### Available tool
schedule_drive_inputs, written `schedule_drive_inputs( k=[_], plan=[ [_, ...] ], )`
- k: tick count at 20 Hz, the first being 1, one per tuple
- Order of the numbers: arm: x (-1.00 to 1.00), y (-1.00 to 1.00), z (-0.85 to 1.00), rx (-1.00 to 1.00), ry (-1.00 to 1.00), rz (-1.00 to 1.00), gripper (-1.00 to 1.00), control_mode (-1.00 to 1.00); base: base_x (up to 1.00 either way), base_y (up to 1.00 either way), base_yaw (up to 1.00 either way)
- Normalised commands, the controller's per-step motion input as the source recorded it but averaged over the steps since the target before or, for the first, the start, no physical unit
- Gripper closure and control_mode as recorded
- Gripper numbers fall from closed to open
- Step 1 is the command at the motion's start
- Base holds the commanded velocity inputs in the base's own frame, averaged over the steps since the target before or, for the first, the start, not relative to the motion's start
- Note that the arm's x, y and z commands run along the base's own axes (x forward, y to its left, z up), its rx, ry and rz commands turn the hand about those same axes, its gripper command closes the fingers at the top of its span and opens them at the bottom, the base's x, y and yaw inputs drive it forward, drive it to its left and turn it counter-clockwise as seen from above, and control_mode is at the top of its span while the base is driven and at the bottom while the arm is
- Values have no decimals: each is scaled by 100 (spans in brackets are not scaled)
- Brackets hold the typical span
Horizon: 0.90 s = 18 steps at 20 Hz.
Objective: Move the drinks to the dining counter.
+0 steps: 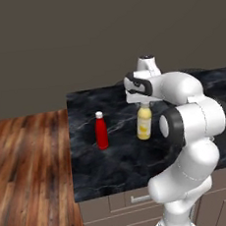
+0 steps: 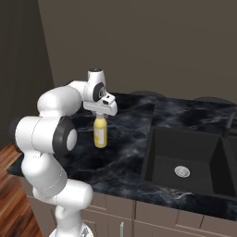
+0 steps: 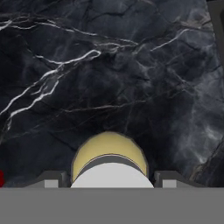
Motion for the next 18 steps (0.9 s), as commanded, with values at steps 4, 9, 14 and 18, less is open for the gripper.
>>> schedule_drive_inputs(
  k=[4,9,14,18],
  plan=[
    [6,0,-12,0,0,0,100,-100,0,0,0],
    [0,6,-17,0,0,0,-100,-100,0,0,0],
    [0,0,0,0,0,0,-100,-100,0,0,0],
    [0,0,0,0,0,0,-100,-100,0,0,0]
  ],
)
